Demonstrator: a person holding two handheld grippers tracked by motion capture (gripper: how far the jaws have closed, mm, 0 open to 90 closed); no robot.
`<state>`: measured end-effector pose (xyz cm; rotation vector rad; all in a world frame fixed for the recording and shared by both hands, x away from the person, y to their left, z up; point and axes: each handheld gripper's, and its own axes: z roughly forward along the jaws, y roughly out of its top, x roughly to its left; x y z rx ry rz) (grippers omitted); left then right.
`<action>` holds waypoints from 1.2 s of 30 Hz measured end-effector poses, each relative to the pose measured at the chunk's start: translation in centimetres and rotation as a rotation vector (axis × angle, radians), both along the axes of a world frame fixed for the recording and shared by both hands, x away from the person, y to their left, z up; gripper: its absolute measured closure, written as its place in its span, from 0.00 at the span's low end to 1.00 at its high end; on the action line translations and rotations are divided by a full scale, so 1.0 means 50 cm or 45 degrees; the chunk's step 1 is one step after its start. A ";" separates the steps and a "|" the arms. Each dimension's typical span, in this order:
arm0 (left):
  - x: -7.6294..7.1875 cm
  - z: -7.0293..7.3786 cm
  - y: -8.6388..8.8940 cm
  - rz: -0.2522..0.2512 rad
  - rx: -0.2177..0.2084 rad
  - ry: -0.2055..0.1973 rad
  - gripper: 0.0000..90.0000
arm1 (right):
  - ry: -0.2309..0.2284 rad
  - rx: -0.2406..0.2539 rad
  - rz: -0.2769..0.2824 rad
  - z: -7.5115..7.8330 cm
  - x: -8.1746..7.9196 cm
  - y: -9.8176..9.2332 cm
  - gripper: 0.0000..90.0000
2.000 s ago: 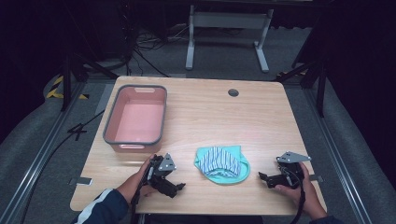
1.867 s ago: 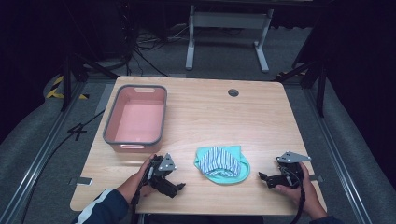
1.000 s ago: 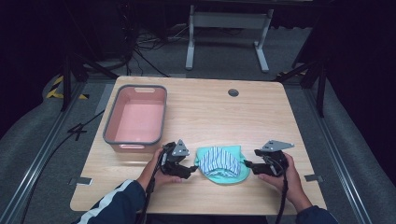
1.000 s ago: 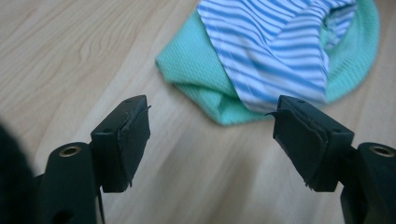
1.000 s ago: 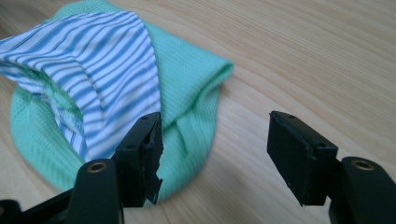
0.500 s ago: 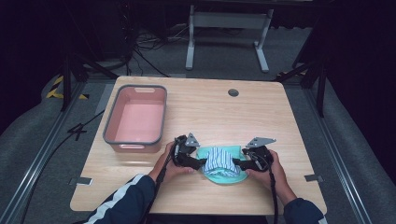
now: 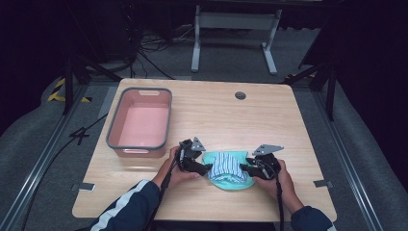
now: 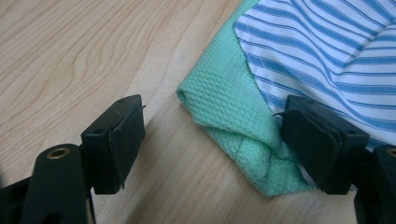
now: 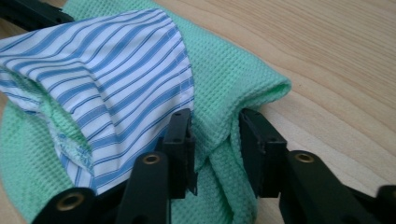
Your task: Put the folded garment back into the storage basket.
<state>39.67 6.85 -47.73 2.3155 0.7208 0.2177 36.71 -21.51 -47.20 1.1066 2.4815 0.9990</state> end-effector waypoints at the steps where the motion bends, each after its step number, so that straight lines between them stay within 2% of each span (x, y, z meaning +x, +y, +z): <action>1: -0.001 0.001 -0.001 -0.011 -0.001 0.008 0.29 | 0.004 0.005 0.001 0.000 -0.001 0.000 0.75; 4: -0.006 0.005 -0.003 -0.042 -0.001 0.013 0.41 | 0.011 0.023 0.011 0.000 -0.004 0.002 0.83; 8: -0.007 0.007 -0.002 -0.069 -0.015 0.024 0.55 | 0.016 0.036 0.015 -0.001 -0.007 0.001 0.88; 9: -0.007 0.007 -0.002 -0.069 -0.015 0.024 0.63 | 0.012 0.035 0.014 -0.002 -0.008 0.000 0.89; 10: -0.007 0.008 -0.002 -0.089 -0.028 0.037 0.63 | 0.012 0.035 0.014 -0.002 -0.008 0.000 0.89; 11: -0.007 0.008 -0.002 -0.110 -0.046 0.056 0.75 | 0.009 0.033 0.009 -0.001 -0.010 0.001 0.90; 12: -0.007 0.007 -0.002 -0.117 -0.058 0.071 0.80 | 0.008 0.034 0.006 -0.001 -0.011 0.001 0.90; 15: -0.006 0.007 -0.002 -0.124 -0.070 0.081 0.87 | 0.005 0.032 -0.002 -0.001 -0.013 0.002 0.91; 17: -0.008 0.008 -0.005 -0.117 -0.067 0.077 0.88 | 0.002 0.026 0.000 0.000 -0.015 0.003 0.91; 21: -0.013 0.021 -0.012 -0.128 -0.015 0.054 0.90 | -0.016 0.041 0.005 0.012 -0.018 0.002 0.92; 26: -0.015 0.040 -0.014 -0.142 -0.016 0.020 0.91 | -0.046 0.066 -0.001 0.034 -0.025 -0.001 0.92; 30: -0.015 0.060 -0.013 -0.135 -0.040 0.005 0.91 | -0.058 0.075 -0.003 0.043 -0.028 -0.003 0.92; 36: -0.009 0.066 -0.015 -0.121 -0.044 -0.001 0.91 | -0.074 0.101 -0.011 0.059 -0.025 -0.011 0.92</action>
